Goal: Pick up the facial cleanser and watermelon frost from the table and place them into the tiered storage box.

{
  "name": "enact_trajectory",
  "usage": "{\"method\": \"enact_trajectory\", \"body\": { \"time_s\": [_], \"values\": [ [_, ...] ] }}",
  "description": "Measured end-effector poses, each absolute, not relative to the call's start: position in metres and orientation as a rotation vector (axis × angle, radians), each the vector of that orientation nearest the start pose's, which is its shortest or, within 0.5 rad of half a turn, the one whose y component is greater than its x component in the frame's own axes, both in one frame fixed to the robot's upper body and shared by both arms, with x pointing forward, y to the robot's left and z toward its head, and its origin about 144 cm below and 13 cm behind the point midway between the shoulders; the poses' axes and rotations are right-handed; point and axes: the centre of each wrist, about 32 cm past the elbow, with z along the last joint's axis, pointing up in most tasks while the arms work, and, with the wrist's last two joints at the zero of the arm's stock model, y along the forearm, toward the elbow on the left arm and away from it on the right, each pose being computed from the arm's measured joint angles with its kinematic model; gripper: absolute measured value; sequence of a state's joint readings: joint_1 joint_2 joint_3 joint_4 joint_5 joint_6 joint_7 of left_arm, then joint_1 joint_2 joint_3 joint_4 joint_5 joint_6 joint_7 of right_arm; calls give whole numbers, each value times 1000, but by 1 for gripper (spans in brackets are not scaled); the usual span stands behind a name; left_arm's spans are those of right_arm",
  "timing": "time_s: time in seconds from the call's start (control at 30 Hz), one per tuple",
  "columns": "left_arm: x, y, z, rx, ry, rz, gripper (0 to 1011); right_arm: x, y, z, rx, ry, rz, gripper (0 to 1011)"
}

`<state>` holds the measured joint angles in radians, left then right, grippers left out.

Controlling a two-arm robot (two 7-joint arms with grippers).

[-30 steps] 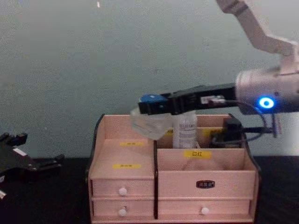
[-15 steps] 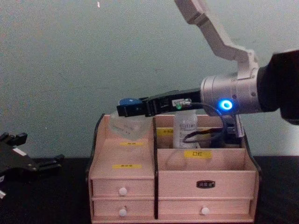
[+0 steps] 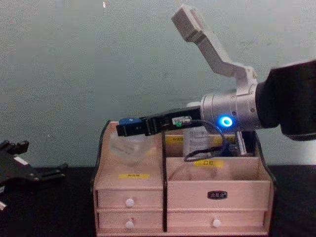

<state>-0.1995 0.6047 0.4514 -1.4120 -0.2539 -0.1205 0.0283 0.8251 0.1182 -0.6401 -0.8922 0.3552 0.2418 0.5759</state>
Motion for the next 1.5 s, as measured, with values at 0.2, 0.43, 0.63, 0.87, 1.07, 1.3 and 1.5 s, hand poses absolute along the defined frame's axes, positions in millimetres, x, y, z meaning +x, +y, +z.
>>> {"method": "enact_trajectory", "body": {
  "time_s": [0.2,0.43,0.63,0.87,1.07,1.3,1.5],
  "values": [
    [489,310,1140,305,-285,1248,1001,644,-135,1236,-306,88,-607,715],
    [489,310,1140,305,-285,1248,1001,646,-134,1230,-328,105,-612,715],
    [489,310,1140,304,-285,1248,1001,647,-134,1229,-329,114,-618,715],
    [489,310,1140,304,-285,1248,1001,646,-135,1229,-332,109,-621,715],
    [489,310,1140,304,-285,1248,1001,646,-135,1229,-332,108,-621,715],
    [489,310,1140,304,-285,1248,1001,646,-135,1229,-334,111,-623,774],
    [489,310,1140,304,-285,1248,1001,646,-135,1228,-335,112,-623,960]
  ]
}}
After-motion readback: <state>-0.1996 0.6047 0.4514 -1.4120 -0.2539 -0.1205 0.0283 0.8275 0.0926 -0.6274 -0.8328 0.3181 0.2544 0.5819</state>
